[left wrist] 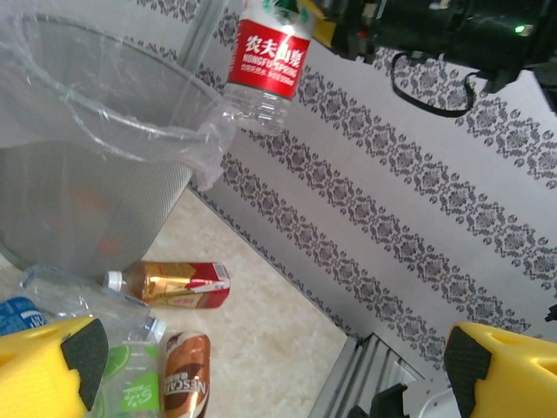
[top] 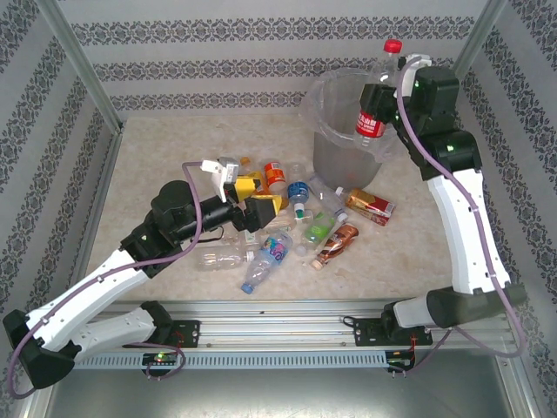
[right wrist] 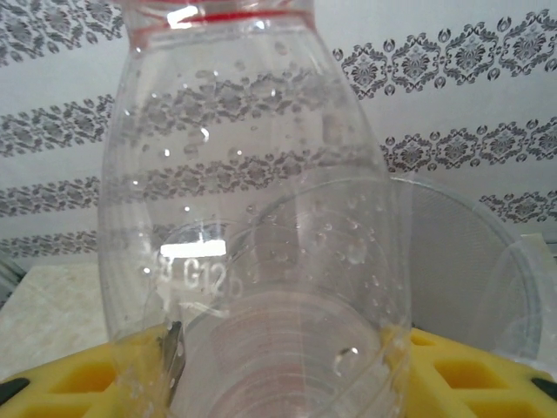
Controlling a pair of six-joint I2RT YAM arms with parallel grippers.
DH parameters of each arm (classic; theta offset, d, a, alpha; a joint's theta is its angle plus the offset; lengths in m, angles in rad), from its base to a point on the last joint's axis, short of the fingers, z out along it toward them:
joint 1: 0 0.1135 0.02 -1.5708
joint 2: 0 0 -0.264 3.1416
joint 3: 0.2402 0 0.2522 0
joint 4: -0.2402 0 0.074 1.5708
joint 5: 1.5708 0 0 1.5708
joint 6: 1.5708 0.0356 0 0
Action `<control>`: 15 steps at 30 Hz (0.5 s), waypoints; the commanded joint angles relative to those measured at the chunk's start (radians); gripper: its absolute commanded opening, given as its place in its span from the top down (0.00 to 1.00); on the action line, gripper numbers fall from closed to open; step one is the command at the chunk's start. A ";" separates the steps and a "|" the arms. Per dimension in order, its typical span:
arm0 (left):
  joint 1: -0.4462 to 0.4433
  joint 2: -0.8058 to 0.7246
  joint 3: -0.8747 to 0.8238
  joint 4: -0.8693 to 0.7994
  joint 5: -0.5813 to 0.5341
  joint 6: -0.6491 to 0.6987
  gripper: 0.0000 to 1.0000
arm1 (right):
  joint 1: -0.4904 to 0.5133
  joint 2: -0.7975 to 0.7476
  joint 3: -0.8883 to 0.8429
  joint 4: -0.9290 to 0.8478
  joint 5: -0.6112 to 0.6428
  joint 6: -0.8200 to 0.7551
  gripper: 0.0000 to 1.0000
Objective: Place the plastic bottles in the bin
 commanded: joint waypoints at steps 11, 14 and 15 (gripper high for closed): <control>-0.010 -0.020 0.037 -0.040 -0.100 0.048 0.00 | -0.032 0.303 0.310 -0.068 0.080 -0.114 0.44; -0.010 -0.025 0.029 -0.055 -0.108 0.059 0.00 | -0.043 0.377 0.382 -0.113 0.060 -0.113 0.44; -0.010 -0.024 0.026 -0.056 -0.111 0.060 0.00 | -0.045 0.402 0.407 -0.130 0.050 -0.111 0.44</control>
